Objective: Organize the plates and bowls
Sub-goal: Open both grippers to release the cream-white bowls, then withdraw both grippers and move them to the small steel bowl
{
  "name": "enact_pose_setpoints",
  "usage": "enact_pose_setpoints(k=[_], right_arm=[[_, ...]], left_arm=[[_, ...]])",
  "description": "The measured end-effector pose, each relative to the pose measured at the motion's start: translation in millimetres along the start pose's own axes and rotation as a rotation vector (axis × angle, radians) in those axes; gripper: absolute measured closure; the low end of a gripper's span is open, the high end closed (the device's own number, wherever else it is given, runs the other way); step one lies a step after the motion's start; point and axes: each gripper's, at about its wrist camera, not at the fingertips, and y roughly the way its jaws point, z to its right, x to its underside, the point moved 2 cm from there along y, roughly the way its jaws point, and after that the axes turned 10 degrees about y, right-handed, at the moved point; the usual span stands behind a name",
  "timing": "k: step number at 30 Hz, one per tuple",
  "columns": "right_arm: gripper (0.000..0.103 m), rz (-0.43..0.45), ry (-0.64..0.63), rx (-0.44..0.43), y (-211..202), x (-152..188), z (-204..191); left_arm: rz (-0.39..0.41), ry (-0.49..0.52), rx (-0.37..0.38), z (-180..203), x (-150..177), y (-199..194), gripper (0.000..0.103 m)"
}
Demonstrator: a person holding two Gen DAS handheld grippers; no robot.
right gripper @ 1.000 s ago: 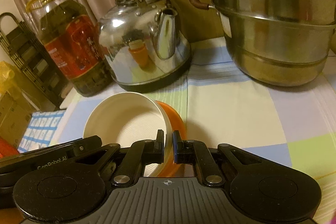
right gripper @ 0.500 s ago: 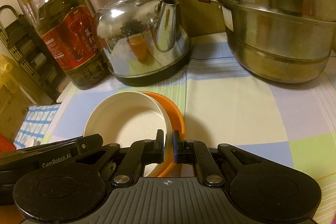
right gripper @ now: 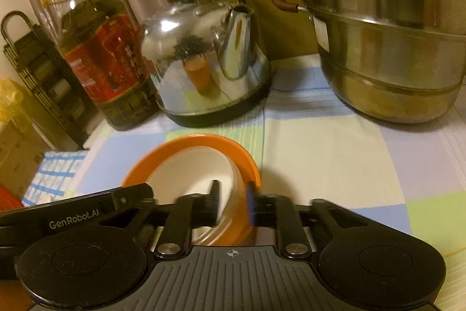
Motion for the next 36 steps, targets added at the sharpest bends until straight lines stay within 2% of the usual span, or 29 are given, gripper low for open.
enact_pose_setpoints(k=[2, 19, 27, 36], right_arm=[[0.067, 0.010, 0.002, -0.006, -2, -2, -1], [0.067, 0.030, 0.029, 0.007, -23, -4, 8], [0.067, 0.033, 0.009, 0.021, -51, 10, 4], [0.067, 0.003, 0.046, 0.025, -105, 51, 2]], left_arm=[[0.011, -0.007, 0.000, -1, -1, -3, 0.070], [0.038, -0.038, 0.003, -10, 0, -23, 0.069], [0.056, 0.011, 0.026, 3, 7, -59, 0.069], [0.056, 0.006, 0.040, 16, 46, -124, 0.069]])
